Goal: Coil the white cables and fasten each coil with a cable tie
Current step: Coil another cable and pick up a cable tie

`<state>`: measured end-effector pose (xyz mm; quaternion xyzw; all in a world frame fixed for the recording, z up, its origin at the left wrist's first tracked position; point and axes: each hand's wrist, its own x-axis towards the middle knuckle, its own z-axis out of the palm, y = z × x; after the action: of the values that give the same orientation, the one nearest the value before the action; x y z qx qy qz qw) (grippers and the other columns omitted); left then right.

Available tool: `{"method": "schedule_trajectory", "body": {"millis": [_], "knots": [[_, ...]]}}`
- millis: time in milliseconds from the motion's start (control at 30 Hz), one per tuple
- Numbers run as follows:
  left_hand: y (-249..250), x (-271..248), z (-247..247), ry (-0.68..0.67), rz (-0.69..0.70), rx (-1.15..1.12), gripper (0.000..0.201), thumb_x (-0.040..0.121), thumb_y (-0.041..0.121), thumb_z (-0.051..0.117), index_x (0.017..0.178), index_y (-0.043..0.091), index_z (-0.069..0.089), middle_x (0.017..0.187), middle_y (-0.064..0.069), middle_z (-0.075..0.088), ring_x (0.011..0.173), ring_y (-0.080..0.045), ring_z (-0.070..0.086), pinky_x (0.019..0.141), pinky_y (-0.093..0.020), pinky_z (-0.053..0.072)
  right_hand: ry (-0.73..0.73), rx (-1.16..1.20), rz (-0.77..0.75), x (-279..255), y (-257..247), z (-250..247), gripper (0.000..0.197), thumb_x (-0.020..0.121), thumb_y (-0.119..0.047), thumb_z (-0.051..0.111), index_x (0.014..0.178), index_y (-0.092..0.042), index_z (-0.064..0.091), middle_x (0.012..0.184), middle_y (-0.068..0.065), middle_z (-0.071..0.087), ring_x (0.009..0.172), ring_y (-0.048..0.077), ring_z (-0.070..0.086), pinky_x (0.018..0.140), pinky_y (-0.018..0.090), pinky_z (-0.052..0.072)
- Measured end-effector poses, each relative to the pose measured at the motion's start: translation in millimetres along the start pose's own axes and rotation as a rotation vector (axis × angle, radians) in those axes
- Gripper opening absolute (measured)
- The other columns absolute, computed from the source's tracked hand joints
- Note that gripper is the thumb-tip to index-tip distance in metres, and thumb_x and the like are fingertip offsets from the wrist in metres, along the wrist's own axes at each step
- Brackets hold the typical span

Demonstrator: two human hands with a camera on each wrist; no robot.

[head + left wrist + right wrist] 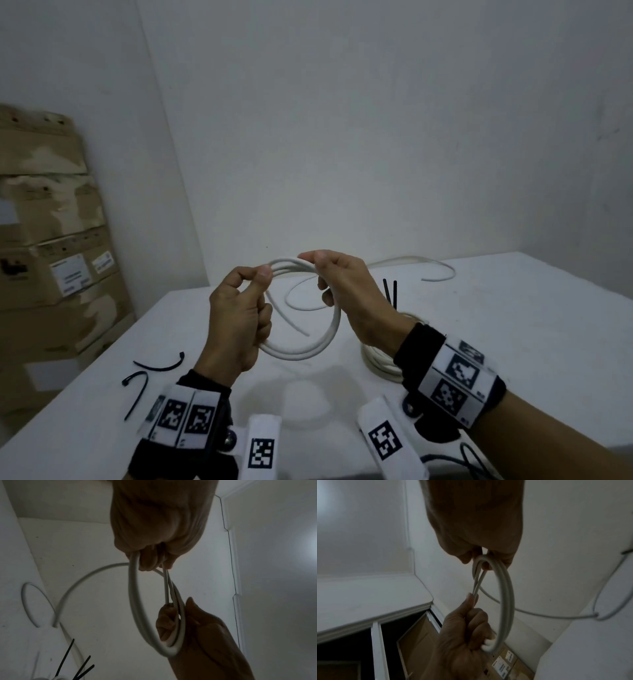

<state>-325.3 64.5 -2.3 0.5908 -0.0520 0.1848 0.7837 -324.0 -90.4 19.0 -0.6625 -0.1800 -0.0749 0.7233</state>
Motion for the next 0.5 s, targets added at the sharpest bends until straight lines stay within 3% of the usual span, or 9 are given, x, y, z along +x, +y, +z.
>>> {"method": "schedule_trajectory", "body": {"millis": [67, 200, 267, 333, 400, 500], "knots": [[-1.2, -2.2, 4.3, -0.018, 0.004, 0.008, 0.011, 0.093, 0.021, 0.059, 0.087, 0.012, 0.057, 0.048, 0.003, 0.024, 0.034, -0.009, 0.018, 0.038, -0.014, 0.018, 0.041, -0.12, -0.092, 0.6, 2.4, 1.6, 0.019, 0.097, -0.017, 0.048, 0.092, -0.017, 0.067, 0.071, -0.003, 0.049, 0.062, 0.01, 0.041, 0.054, 0.022, 0.034], [-2.3, -4.5, 7.5, -0.037, -0.026, -0.01, 0.01, 0.093, 0.021, 0.059, 0.086, 0.013, 0.059, 0.048, 0.003, 0.024, 0.034, -0.008, 0.019, 0.037, -0.014, 0.017, 0.051, -0.427, -0.224, 3.3, 6.3, -7.0, 0.007, 0.09, -0.026, 0.061, 0.095, -0.022, 0.064, 0.1, 0.004, 0.053, 0.072, 0.004, 0.05, 0.06, 0.007, 0.041], [-3.6, -4.7, 9.4, -0.04, -0.033, -0.01, 0.01, 0.093, 0.021, 0.058, 0.087, 0.013, 0.059, 0.048, 0.004, 0.025, 0.034, -0.008, 0.019, 0.036, -0.013, 0.018, 0.046, -0.467, -0.237, 3.9, 7.2, -9.8, 0.004, 0.089, -0.024, 0.062, 0.092, -0.026, 0.063, 0.1, 0.001, 0.057, 0.071, 0.003, 0.051, 0.058, 0.007, 0.04], [-5.0, -4.1, 10.9, -0.039, -0.031, -0.008, 0.011, 0.093, 0.021, 0.058, 0.088, 0.012, 0.057, 0.048, 0.004, 0.024, 0.034, -0.008, 0.018, 0.036, -0.013, 0.018, 0.036, -0.426, -0.217, 5.5, 7.7, -13.9, 0.006, 0.089, -0.017, 0.061, 0.09, -0.022, 0.065, 0.081, -0.005, 0.061, 0.062, 0.003, 0.052, 0.055, 0.016, 0.042], [-6.4, -3.9, 11.9, -0.019, -0.021, 0.006, 0.012, 0.094, 0.022, 0.057, 0.093, 0.01, 0.055, 0.047, 0.004, 0.026, 0.035, -0.008, 0.019, 0.035, -0.014, 0.019, -0.02, -0.273, -0.16, 6.6, 5.8, -20.4, 0.007, 0.089, -0.01, 0.061, 0.092, -0.012, 0.067, 0.067, -0.004, 0.06, 0.054, 0.008, 0.055, 0.047, 0.022, 0.044], [-9.9, -4.7, 15.2, 0.012, 0.049, 0.059, 0.014, 0.093, 0.023, 0.058, 0.104, 0.016, 0.052, 0.045, 0.004, 0.03, 0.035, -0.009, 0.022, 0.036, -0.016, 0.021, -0.107, 0.007, -0.075, 7.3, 6.0, -31.4, 0.009, 0.088, -0.001, 0.061, 0.095, 0.0, 0.066, 0.069, 0.008, 0.06, 0.052, 0.014, 0.056, 0.043, 0.023, 0.046]]}}
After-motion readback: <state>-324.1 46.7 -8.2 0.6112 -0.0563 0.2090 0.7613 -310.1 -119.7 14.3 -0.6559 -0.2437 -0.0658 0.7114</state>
